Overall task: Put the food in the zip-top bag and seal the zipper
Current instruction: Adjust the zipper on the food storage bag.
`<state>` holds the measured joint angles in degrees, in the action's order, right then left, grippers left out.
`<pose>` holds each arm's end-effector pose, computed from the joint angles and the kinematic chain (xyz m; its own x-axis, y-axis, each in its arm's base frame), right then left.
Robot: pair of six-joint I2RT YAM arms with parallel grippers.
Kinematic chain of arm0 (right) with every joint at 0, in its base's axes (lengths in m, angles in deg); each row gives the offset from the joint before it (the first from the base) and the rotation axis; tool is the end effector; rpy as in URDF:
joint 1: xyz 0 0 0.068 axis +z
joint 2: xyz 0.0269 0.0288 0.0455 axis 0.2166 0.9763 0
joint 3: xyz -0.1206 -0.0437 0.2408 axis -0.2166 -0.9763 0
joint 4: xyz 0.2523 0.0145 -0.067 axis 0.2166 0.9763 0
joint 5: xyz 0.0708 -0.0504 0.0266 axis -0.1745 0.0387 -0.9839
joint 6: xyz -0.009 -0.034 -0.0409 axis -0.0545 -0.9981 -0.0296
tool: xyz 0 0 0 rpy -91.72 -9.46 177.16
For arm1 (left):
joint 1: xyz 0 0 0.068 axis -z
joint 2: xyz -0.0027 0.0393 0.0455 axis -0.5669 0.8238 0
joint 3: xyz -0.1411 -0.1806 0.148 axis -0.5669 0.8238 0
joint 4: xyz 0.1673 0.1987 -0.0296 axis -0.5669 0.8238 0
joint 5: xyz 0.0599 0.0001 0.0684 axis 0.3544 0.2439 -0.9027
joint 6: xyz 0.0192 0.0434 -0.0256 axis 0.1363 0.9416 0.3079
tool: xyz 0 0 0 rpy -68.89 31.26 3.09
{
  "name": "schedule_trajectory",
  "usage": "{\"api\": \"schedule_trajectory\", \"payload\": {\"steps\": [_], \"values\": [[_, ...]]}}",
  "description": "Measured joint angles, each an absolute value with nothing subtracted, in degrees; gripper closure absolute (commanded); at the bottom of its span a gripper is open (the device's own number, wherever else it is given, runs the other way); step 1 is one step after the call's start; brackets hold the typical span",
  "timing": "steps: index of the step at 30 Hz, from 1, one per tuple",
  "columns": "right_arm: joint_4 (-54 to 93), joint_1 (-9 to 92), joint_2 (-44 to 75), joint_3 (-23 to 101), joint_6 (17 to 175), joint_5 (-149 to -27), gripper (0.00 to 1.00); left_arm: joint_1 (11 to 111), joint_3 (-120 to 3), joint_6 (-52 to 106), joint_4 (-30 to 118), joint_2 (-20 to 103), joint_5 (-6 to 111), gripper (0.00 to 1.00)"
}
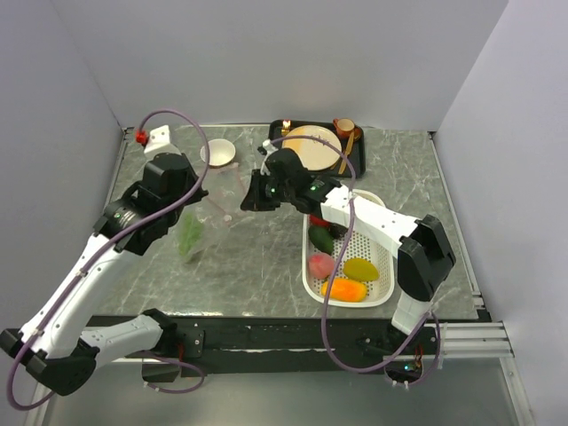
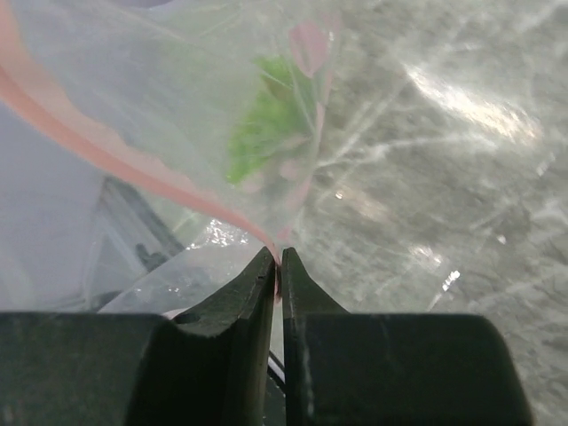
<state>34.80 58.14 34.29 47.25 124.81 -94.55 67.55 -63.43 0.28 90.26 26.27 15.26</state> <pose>0.2805 0.2993 0.3049 -0.7891 -0.0012 -0.6142 -0.4658 0.6531 0.5971 0.1773 -0.0945 0.4219 -0.3769 -0.4007 -0.8351 -0.1498 0.9161 -0.3719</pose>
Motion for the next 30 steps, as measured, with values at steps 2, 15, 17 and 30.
{"api": "schedule_trajectory", "payload": {"steps": [2, 15, 17, 30], "values": [[34.82, 58.14, 34.05, 45.10, 125.22, -92.93, 0.79, 67.55, -61.55, 0.24, 88.27, 27.19, 16.62, 0.99], [39.11, 53.83, 14.97, 26.39, 128.22, -75.36, 0.18, 67.55, -52.06, -0.05, 80.03, 34.94, 30.00, 0.99], [39.89, 52.98, 11.40, 25.08, 128.30, -72.87, 0.17, 67.55, -51.43, -0.05, 78.65, 35.69, 31.59, 0.99], [50.84, 51.47, 2.77, 11.64, 131.91, -73.02, 0.09, 68.49, -47.50, 0.41, 74.15, 37.11, 37.19, 0.99]]}}
